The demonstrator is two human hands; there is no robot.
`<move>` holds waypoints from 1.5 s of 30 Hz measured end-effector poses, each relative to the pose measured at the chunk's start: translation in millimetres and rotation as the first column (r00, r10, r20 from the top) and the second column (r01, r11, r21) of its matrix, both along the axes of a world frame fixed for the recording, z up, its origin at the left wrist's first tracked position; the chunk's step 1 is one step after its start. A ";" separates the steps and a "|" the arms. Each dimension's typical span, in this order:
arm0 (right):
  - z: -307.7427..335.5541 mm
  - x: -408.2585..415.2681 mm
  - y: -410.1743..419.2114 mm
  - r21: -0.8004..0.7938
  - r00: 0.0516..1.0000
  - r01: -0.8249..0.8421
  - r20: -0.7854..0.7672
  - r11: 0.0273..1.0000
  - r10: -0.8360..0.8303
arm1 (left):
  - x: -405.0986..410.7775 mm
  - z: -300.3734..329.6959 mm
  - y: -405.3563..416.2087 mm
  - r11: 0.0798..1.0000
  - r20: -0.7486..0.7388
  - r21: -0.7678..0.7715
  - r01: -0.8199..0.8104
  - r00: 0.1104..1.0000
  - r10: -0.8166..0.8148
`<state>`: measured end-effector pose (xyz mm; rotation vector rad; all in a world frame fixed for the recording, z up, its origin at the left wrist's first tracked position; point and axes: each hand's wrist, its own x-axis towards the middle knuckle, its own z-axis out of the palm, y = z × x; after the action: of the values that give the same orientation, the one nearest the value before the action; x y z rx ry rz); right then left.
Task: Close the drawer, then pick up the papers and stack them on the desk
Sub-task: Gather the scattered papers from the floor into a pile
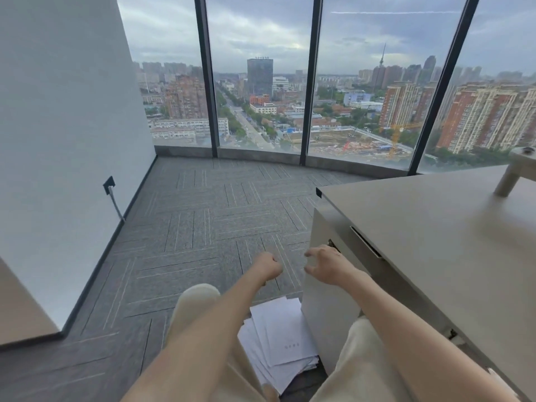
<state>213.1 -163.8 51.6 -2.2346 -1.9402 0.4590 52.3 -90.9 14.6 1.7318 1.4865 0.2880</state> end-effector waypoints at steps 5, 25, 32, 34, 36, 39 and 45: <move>-31.7 -3.0 25.0 -0.122 0.999 -0.047 -0.029 0.991 0.044 | -13.4 -31.8 12.4 0.989 0.043 -0.105 -0.109 0.993 0.114; -323.8 1.0 229.3 -0.580 0.996 -0.071 -0.085 0.811 0.027 | -44.4 -310.6 154.2 0.594 -0.056 -0.556 -0.581 0.739 0.671; -452.1 10.5 255.6 -0.735 0.998 -0.032 -0.065 0.677 -0.023 | -49.1 -418.9 173.2 0.475 -0.197 -0.611 -0.633 0.703 0.683; -477.7 11.9 259.9 -0.756 0.998 -0.026 -0.055 0.654 -0.025 | -51.7 -450.2 172.7 0.436 -0.248 -0.623 -0.649 0.693 0.677; -503.1 14.6 264.8 -0.772 0.999 -0.015 -0.041 0.635 -0.026 | -54.1 -478.3 172.1 0.395 -0.282 -0.645 -0.654 0.684 0.673; -541.9 21.7 272.5 -0.788 0.997 0.027 -0.022 0.615 -0.073 | -56.0 -510.5 170.2 0.366 -0.307 -0.652 -0.664 0.673 0.673; -601.7 28.6 271.4 -0.757 0.976 0.147 0.007 0.636 -0.217 | -53.9 -565.2 161.0 0.277 -0.355 -0.660 -0.698 0.615 0.704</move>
<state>241.7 107.6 -550.1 -2.7527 -1.5995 1.5547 -1.6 70.2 -550.6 0.2875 1.9286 0.0714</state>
